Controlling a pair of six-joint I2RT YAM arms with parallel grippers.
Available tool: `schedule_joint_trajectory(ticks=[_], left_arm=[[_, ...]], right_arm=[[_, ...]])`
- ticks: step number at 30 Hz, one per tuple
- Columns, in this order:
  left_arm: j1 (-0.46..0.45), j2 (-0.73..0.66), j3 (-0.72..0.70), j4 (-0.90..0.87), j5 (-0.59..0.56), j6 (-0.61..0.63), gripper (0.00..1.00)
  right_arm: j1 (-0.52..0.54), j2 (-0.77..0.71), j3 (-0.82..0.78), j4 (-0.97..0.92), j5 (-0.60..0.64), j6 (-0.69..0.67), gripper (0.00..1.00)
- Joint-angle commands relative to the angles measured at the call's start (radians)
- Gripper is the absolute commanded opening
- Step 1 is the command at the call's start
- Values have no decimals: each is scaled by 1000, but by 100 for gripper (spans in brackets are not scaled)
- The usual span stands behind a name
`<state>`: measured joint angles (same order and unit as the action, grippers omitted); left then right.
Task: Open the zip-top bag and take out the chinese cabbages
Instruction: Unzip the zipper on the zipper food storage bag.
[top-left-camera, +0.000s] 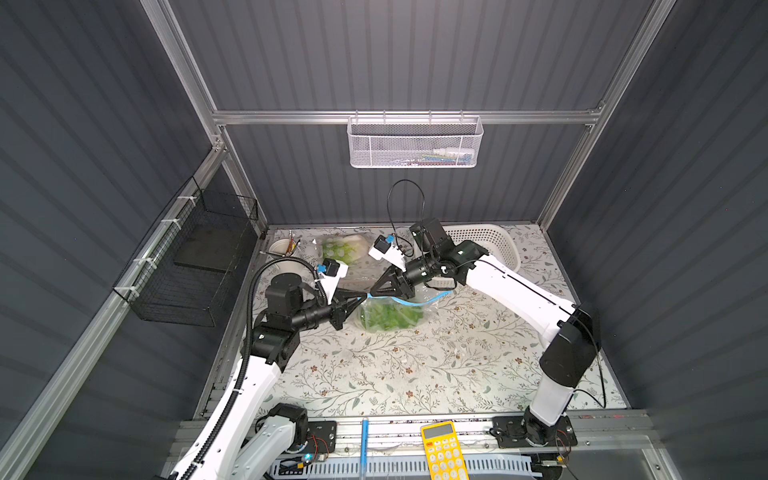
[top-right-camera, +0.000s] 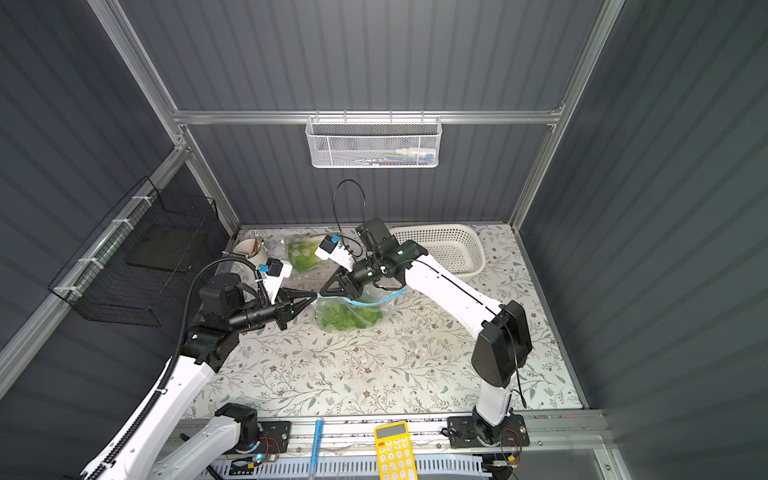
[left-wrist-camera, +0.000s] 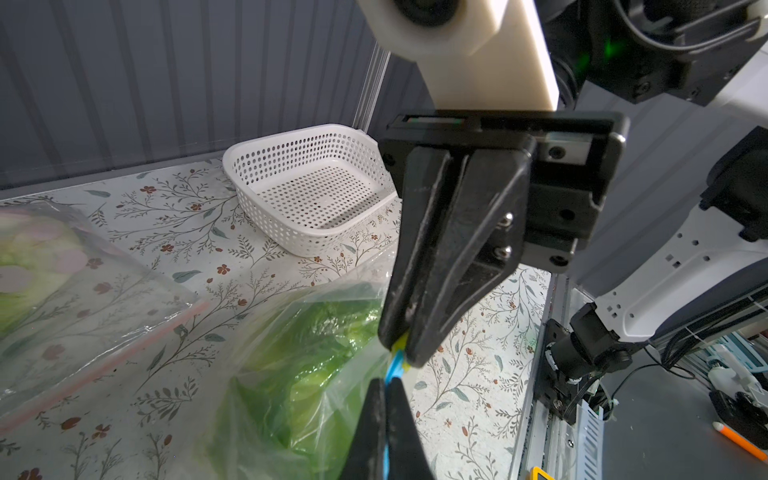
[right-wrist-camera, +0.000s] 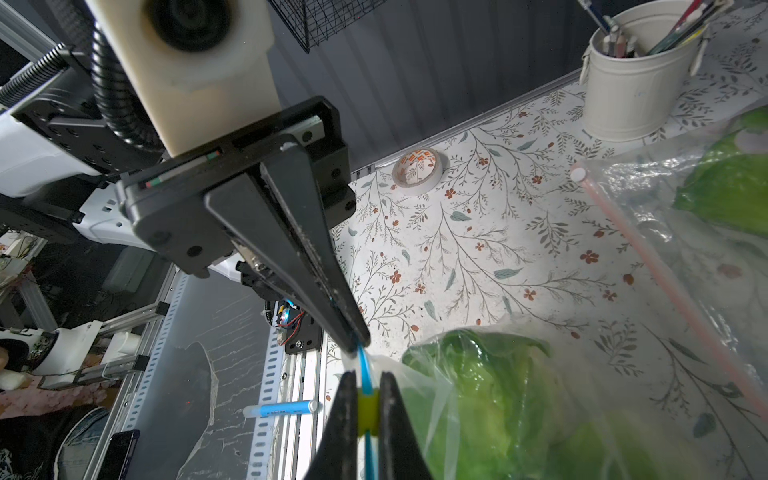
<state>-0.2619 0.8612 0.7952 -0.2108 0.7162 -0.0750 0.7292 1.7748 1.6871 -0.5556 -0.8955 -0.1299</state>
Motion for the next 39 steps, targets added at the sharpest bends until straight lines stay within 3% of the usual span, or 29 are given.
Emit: schedule_joint_trajectory(ticks=[1, 23, 39], left_arm=[[10, -18, 0, 6, -86, -12, 0], [10, -35, 0, -3, -290, -49, 0], [10, -60, 0, -31, -510, -64, 0]], right_arm=[[-30, -42, -42, 41, 32, 46, 0], [-79, -143, -186, 115, 71, 108, 0], [-128, -221, -297, 160, 118, 139, 0]])
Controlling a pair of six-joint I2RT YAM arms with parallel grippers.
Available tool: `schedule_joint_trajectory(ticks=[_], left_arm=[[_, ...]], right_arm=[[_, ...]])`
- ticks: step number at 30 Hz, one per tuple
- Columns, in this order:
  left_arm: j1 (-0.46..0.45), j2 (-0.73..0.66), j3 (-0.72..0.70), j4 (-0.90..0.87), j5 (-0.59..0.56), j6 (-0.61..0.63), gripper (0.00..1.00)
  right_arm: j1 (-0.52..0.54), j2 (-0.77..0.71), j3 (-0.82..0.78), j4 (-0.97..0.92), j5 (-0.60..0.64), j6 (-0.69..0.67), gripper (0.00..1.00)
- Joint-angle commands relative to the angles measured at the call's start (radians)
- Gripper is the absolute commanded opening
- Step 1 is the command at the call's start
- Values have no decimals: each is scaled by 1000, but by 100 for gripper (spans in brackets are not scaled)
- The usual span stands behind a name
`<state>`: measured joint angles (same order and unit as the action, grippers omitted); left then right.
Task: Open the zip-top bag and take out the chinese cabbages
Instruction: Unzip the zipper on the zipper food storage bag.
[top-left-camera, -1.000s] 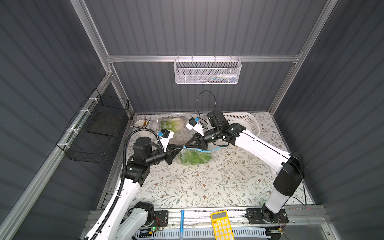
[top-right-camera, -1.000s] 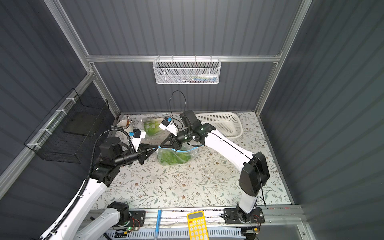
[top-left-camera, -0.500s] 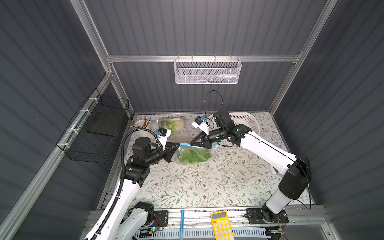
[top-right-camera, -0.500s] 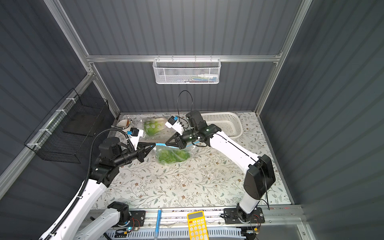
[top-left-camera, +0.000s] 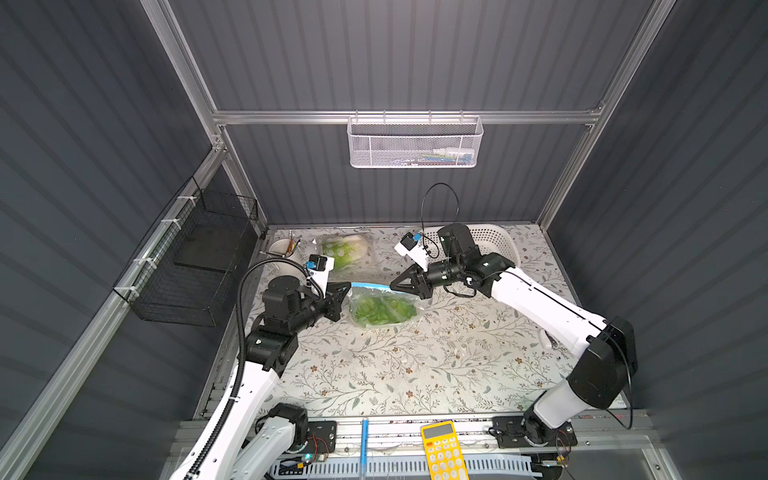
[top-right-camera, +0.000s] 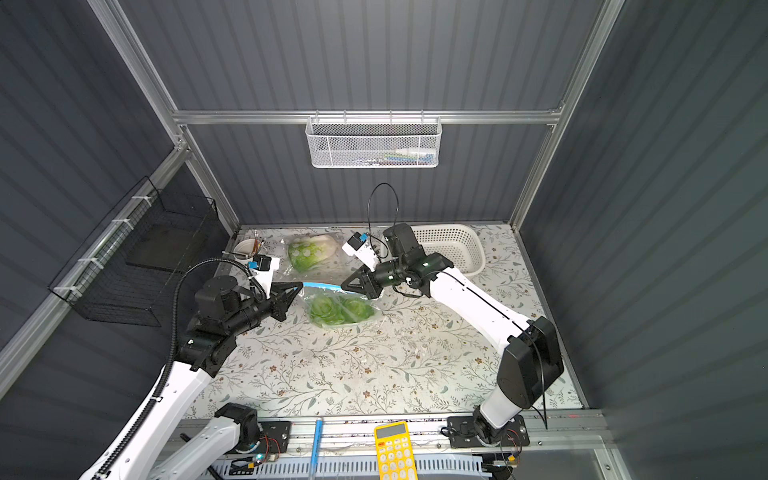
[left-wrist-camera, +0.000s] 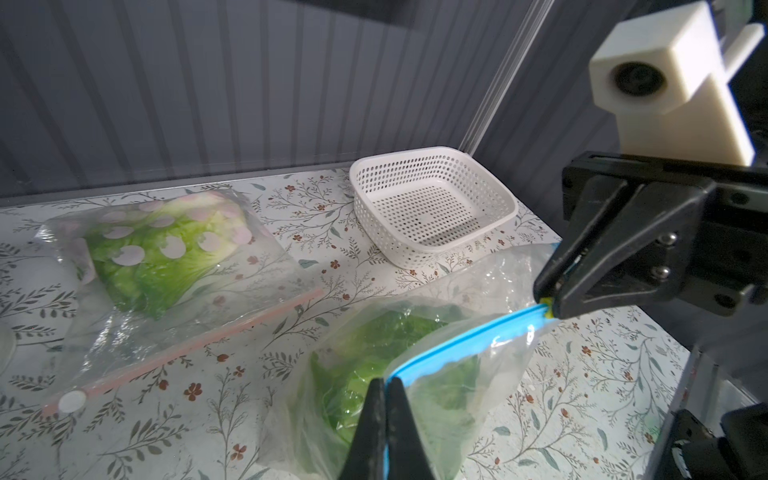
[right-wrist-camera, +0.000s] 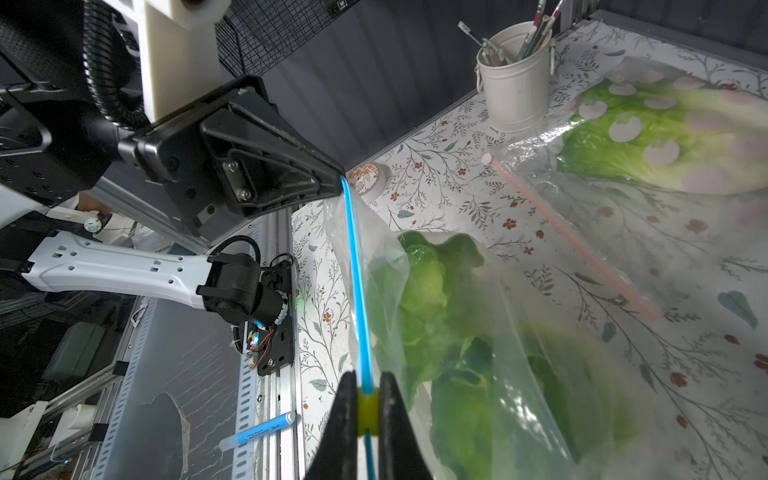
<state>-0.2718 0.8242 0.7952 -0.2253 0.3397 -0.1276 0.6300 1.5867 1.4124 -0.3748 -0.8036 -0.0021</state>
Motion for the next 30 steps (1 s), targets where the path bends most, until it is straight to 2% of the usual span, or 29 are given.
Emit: schedule_joint_trajectory(ticks=[1, 30], left_arm=[[20, -25, 0, -17, -145, -14, 0], [20, -62, -8, -37, -354, -30, 0]], right_arm=[[-32, -39, -27, -19, 28, 14, 0], [-105, -166, -155, -29, 111, 14, 0]])
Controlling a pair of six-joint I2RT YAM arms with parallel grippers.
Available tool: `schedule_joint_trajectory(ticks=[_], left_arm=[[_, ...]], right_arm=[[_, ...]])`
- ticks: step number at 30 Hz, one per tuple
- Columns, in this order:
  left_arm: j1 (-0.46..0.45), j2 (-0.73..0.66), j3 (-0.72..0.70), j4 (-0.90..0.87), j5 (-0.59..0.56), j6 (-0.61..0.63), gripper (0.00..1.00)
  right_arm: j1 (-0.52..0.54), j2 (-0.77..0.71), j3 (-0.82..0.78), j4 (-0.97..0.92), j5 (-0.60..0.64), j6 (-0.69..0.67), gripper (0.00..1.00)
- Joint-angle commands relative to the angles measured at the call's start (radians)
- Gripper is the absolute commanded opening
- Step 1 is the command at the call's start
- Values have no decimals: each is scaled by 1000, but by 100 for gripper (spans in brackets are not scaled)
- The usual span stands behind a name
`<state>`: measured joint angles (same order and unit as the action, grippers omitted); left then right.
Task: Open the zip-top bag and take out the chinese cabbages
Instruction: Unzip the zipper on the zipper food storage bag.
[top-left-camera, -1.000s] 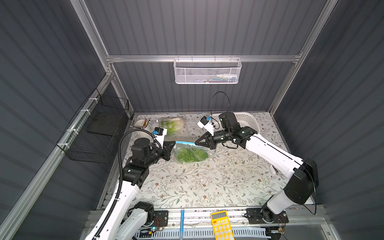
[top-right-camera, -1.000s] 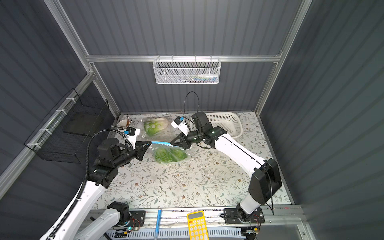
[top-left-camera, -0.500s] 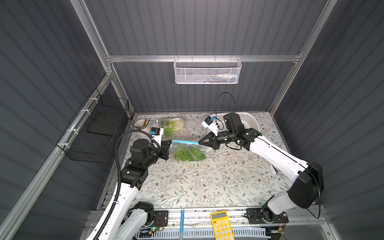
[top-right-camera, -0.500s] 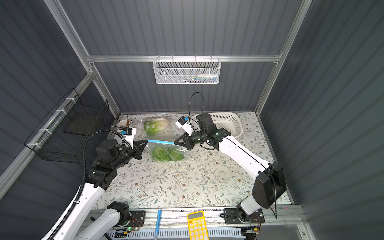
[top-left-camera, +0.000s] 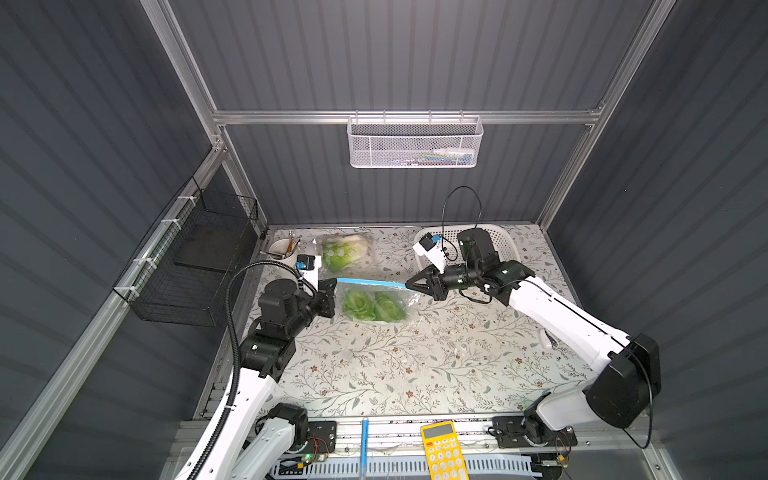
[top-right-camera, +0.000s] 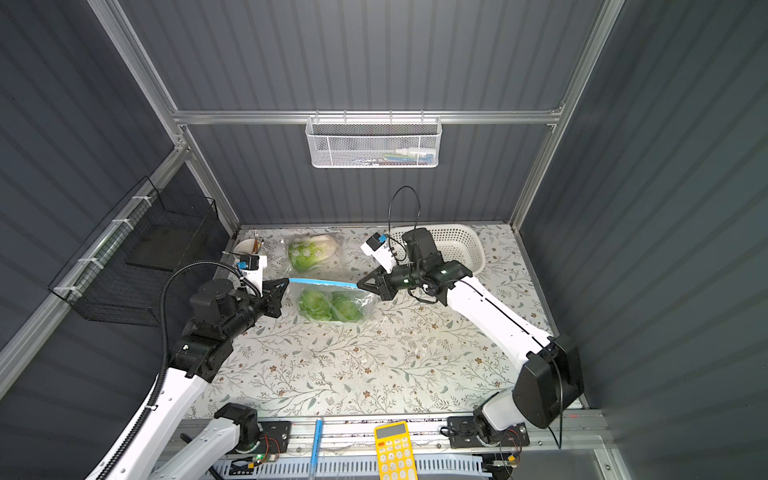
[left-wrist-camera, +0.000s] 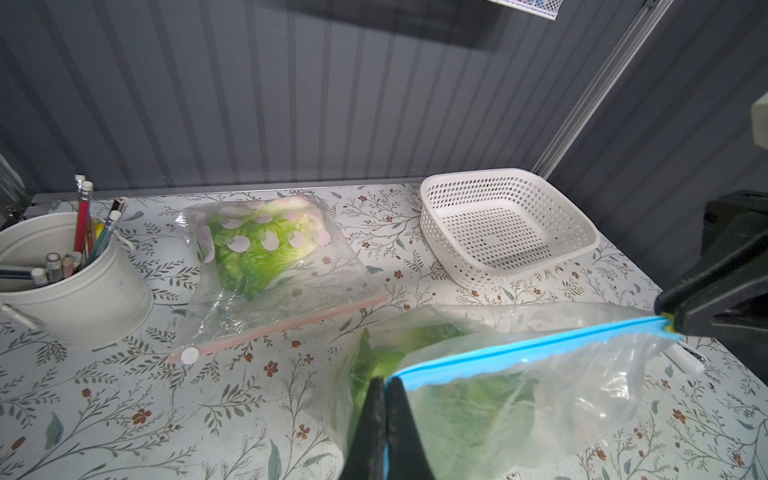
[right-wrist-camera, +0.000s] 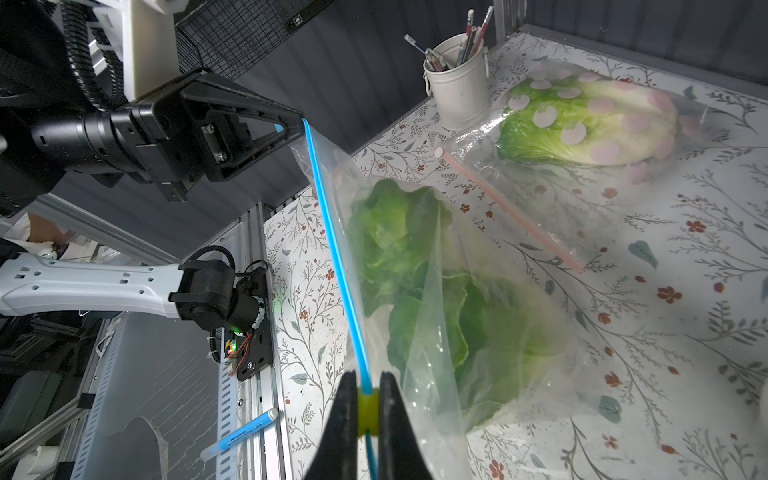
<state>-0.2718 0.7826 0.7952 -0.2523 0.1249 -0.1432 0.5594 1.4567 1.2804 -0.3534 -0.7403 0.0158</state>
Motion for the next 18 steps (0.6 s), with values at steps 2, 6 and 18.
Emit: schedule_joint_trajectory(ticks=[2, 6, 18], left_arm=[[20, -20, -5, -15, -157, -18, 0], [20, -23, -4, -21, -199, -22, 0], [20, -32, -8, -18, -202, -20, 0]], right_arm=[[-42, -50, -31, -57, 58, -6, 0], [-51, -71, -50, -64, 77, -8, 0], [-68, -110, -78, -86, 145, -11, 0]])
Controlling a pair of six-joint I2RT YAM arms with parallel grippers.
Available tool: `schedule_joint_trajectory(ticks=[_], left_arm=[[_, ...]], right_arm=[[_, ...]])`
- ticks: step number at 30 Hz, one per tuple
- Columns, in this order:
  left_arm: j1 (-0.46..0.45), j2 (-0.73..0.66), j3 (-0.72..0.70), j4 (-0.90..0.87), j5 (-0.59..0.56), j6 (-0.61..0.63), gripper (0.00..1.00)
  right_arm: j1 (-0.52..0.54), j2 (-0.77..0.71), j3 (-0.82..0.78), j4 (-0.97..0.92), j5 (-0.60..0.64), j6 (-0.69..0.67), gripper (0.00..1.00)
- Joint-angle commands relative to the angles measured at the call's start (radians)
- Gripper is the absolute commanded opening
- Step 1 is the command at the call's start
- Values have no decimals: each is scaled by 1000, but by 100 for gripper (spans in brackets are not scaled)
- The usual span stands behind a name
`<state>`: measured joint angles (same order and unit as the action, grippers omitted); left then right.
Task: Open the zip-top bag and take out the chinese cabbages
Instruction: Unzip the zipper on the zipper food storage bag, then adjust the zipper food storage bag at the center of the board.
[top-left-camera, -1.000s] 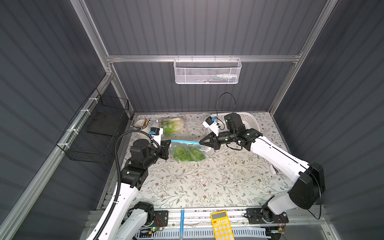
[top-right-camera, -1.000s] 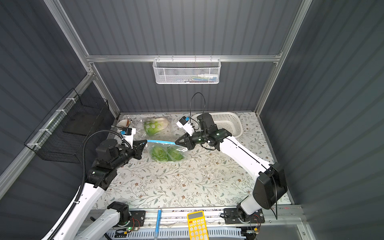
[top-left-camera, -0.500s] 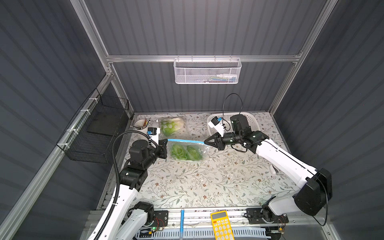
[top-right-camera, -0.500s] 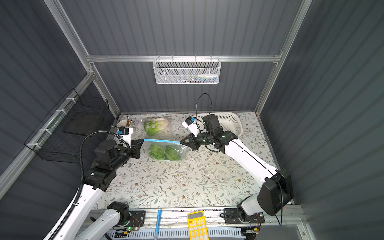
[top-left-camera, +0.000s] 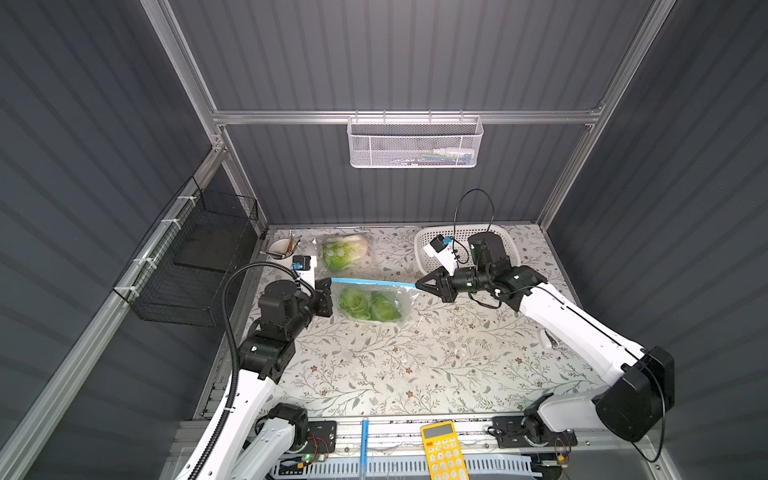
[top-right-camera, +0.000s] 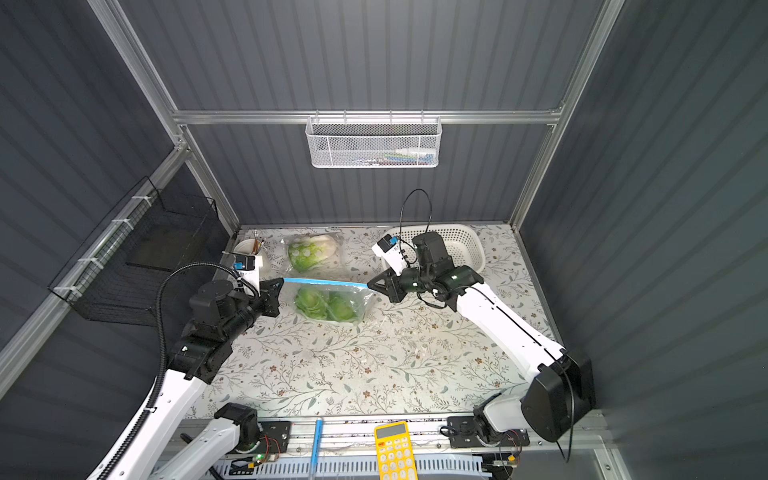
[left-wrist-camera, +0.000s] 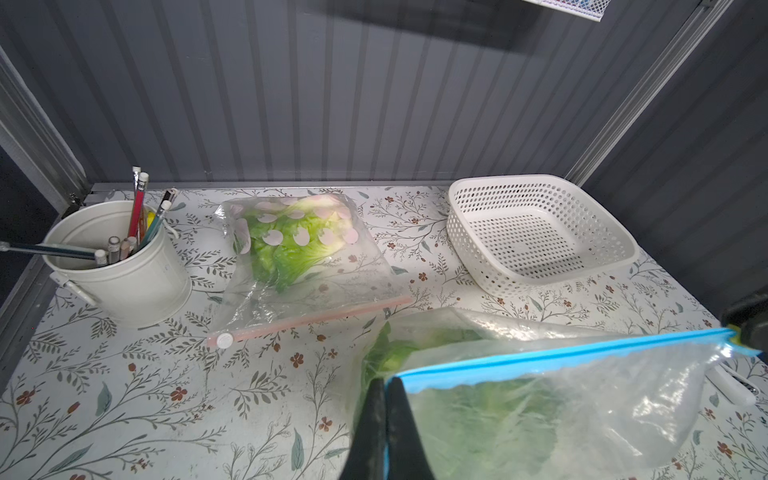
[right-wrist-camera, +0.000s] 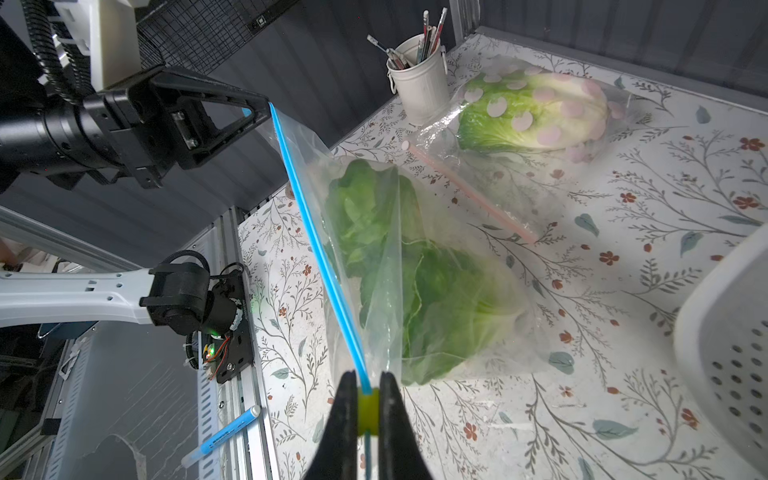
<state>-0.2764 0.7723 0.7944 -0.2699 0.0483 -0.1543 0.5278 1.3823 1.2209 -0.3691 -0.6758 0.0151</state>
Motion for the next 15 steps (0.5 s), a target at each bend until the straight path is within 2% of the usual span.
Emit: schedule_joint_trajectory(ticks=[1, 15], left_arm=[[25, -23, -8, 4, -110, -5, 0], [25, -8, -33, 103, 418, 56, 0]], right_arm=[[-36, -38, -21, -65, 78, -7, 0], [-25, 24, -6, 106, 17, 78, 0]])
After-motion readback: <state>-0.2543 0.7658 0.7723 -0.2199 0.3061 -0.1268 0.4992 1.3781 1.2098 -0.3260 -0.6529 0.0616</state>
